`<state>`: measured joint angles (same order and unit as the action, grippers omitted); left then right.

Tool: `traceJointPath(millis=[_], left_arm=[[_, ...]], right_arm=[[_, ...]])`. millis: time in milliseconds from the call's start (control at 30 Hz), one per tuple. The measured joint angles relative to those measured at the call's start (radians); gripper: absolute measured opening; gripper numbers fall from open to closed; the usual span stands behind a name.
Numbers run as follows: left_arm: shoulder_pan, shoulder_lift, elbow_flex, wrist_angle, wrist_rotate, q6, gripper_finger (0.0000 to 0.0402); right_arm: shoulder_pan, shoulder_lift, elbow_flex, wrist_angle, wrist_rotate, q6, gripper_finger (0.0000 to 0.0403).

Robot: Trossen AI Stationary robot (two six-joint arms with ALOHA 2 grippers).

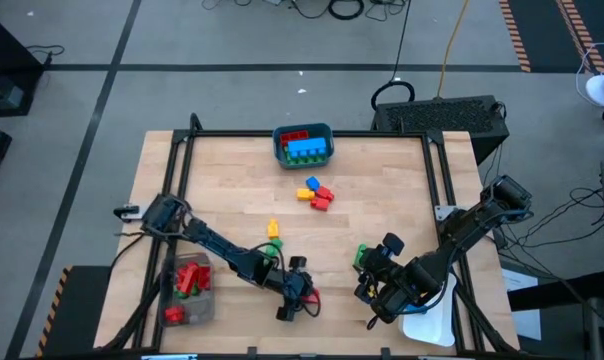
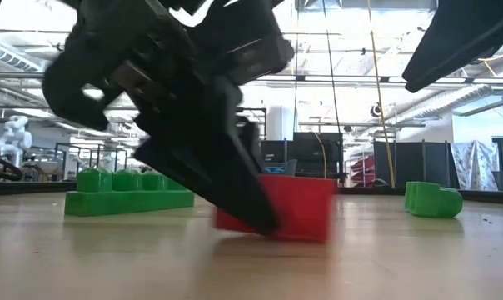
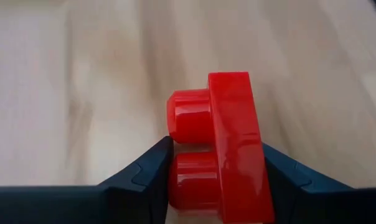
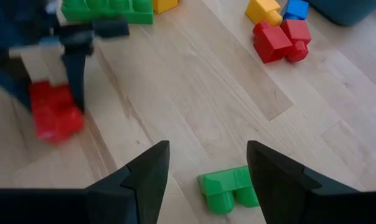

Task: Sort blocks by size
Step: Put the red game piece into the grey container

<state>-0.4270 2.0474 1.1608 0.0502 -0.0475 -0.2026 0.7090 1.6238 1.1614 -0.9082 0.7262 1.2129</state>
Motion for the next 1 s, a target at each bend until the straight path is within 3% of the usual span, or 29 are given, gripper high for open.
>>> traceJointPath(millis=[233, 700, 900, 1000], left_arm=[[-0.049, -0.172, -0.002, -0.353, -0.061, -0.136, 0.0173], [-0.297, -0.478, -0.002, -0.952, -0.227, -0.654, 0.0173], [-0.431, -0.515, -0.002, -1.176, -0.215, -0.906, 0.0173], [-0.493, -0.512, -0.002, -1.238, -0.163, -0.986, 0.0173]], right_arm=[[-0.002, 0.0, 0.0, 0.0, 0.0, -0.006, 0.0201], [-0.002, 0.0, 0.0, 0.035, -0.028, -0.005, 0.0201], [-0.002, 0.0, 0.0, 0.045, -0.032, -0.005, 0.0201], [-0.002, 0.0, -0.001, 0.045, -0.039, -0.011, 0.0201]])
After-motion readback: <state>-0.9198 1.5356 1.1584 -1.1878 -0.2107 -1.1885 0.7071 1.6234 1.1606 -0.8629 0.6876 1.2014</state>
